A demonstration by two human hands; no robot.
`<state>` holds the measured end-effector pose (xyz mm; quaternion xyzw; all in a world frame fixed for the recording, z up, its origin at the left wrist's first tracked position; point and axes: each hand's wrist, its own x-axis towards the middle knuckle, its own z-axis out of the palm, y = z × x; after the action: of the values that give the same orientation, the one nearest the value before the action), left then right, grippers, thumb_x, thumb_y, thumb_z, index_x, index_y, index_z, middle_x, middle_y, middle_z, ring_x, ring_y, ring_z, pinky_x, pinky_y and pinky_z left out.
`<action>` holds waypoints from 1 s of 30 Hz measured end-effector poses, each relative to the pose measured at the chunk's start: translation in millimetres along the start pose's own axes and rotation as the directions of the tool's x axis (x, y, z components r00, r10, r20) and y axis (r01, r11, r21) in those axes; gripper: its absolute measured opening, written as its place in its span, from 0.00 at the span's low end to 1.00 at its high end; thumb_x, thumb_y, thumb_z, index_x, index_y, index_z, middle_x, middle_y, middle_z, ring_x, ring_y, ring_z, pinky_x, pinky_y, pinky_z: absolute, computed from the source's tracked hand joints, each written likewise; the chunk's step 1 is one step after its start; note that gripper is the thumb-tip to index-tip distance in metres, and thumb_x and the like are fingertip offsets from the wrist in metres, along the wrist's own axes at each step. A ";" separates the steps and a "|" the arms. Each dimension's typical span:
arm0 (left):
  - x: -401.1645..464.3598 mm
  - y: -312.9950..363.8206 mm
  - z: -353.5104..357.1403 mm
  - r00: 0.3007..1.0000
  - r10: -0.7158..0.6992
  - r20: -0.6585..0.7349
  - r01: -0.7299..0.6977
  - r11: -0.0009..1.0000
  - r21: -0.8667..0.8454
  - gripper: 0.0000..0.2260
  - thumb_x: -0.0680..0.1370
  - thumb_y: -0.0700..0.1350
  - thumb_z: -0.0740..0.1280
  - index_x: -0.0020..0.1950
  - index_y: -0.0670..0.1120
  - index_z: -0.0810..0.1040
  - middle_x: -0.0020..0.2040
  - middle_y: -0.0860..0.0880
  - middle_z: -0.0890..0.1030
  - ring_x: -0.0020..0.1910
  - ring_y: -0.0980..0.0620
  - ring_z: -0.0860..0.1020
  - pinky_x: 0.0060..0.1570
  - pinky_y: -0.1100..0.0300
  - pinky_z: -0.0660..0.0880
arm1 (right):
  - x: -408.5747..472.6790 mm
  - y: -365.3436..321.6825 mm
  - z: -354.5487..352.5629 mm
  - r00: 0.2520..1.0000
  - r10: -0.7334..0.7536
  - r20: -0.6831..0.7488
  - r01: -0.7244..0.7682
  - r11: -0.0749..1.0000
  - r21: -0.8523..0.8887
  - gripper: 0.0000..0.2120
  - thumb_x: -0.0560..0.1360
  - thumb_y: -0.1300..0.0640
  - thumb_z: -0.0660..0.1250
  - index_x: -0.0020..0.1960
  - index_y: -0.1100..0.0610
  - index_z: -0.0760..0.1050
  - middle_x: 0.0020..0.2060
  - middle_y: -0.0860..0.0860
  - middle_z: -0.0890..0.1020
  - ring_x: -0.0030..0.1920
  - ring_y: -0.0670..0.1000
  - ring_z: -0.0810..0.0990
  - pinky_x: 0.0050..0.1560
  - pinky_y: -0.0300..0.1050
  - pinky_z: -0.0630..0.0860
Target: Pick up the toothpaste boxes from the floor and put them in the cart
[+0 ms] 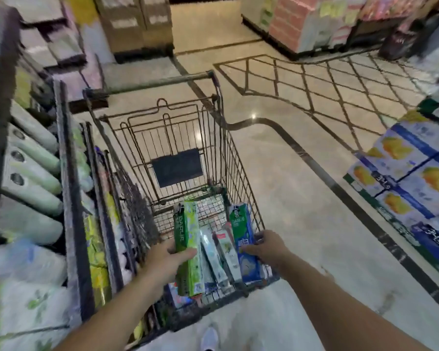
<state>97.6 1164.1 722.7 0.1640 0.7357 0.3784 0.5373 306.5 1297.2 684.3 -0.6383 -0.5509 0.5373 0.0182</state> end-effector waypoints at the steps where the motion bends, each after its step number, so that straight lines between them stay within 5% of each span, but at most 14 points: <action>1: 10.7 -3.4 -0.4 0.999 -0.011 -0.032 0.011 1.000 -0.005 0.07 0.76 0.47 0.74 0.44 0.53 0.76 0.47 0.52 0.80 0.45 0.53 0.79 0.44 0.54 0.77 | 17.2 -1.1 5.2 1.000 0.006 0.013 -0.005 0.998 -0.064 0.17 0.70 0.55 0.79 0.44 0.55 0.70 0.43 0.56 0.82 0.41 0.53 0.83 0.40 0.50 0.83; 10: 91.8 -74.8 28.7 0.941 -0.233 -0.246 0.208 0.970 -0.125 0.07 0.76 0.46 0.74 0.42 0.51 0.76 0.43 0.51 0.81 0.42 0.53 0.80 0.37 0.60 0.73 | 158.4 27.0 65.1 0.984 0.092 0.155 -0.041 0.951 -0.306 0.13 0.74 0.59 0.74 0.40 0.54 0.69 0.39 0.51 0.79 0.34 0.46 0.78 0.29 0.35 0.74; 15: 123.0 -113.2 40.4 0.891 -0.354 -0.285 0.331 0.935 -0.127 0.09 0.74 0.48 0.76 0.42 0.49 0.76 0.42 0.48 0.80 0.42 0.50 0.80 0.45 0.54 0.78 | 210.5 54.5 100.4 0.966 0.110 0.236 0.002 0.904 -0.428 0.13 0.74 0.53 0.74 0.45 0.56 0.70 0.37 0.49 0.77 0.35 0.46 0.77 0.40 0.43 0.80; 17: 132.6 -126.2 40.1 0.884 -0.368 -0.289 0.359 0.929 -0.085 0.09 0.73 0.49 0.77 0.42 0.49 0.78 0.42 0.50 0.82 0.43 0.50 0.82 0.51 0.50 0.80 | 220.1 62.4 108.9 0.963 0.104 0.250 0.026 0.883 -0.468 0.12 0.76 0.52 0.72 0.46 0.56 0.70 0.35 0.47 0.75 0.33 0.44 0.75 0.33 0.37 0.75; 20: 147.2 -140.7 40.8 0.876 -0.365 -0.316 0.375 0.926 -0.029 0.08 0.74 0.47 0.75 0.41 0.51 0.76 0.40 0.54 0.80 0.40 0.55 0.79 0.41 0.60 0.75 | 227.6 71.5 116.4 0.961 0.104 0.258 0.054 0.839 -0.541 0.11 0.77 0.52 0.71 0.48 0.57 0.72 0.33 0.46 0.74 0.30 0.41 0.72 0.24 0.34 0.64; 25: 185.4 -162.5 44.5 0.868 -0.357 -0.345 0.418 0.901 0.120 0.13 0.77 0.51 0.73 0.44 0.51 0.69 0.41 0.55 0.74 0.39 0.56 0.74 0.41 0.59 0.72 | 232.5 80.1 122.9 0.960 0.078 0.268 0.091 0.821 -0.563 0.16 0.74 0.50 0.74 0.50 0.55 0.68 0.39 0.46 0.77 0.36 0.46 0.76 0.34 0.39 0.73; 28: 209.7 -176.0 46.8 0.864 -0.316 -0.392 0.424 0.876 0.229 0.15 0.76 0.54 0.73 0.52 0.48 0.70 0.45 0.50 0.79 0.42 0.50 0.78 0.49 0.51 0.79 | 235.0 83.5 122.6 0.953 0.079 0.294 0.092 0.846 -0.526 0.17 0.73 0.48 0.75 0.52 0.55 0.71 0.43 0.48 0.80 0.42 0.49 0.81 0.46 0.49 0.82; 30: 220.2 -181.4 50.1 0.859 -0.296 -0.417 0.443 0.839 0.316 0.21 0.75 0.57 0.73 0.59 0.46 0.70 0.45 0.48 0.79 0.41 0.47 0.79 0.42 0.50 0.79 | 235.1 83.9 120.1 0.948 0.076 0.310 0.106 0.843 -0.528 0.18 0.73 0.47 0.75 0.52 0.54 0.70 0.44 0.48 0.80 0.46 0.51 0.82 0.50 0.52 0.82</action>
<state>92.2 1206.1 436.1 0.0529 0.8989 0.1295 0.4152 235.7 1365.9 425.5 -0.5177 -0.6799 0.4570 -0.2468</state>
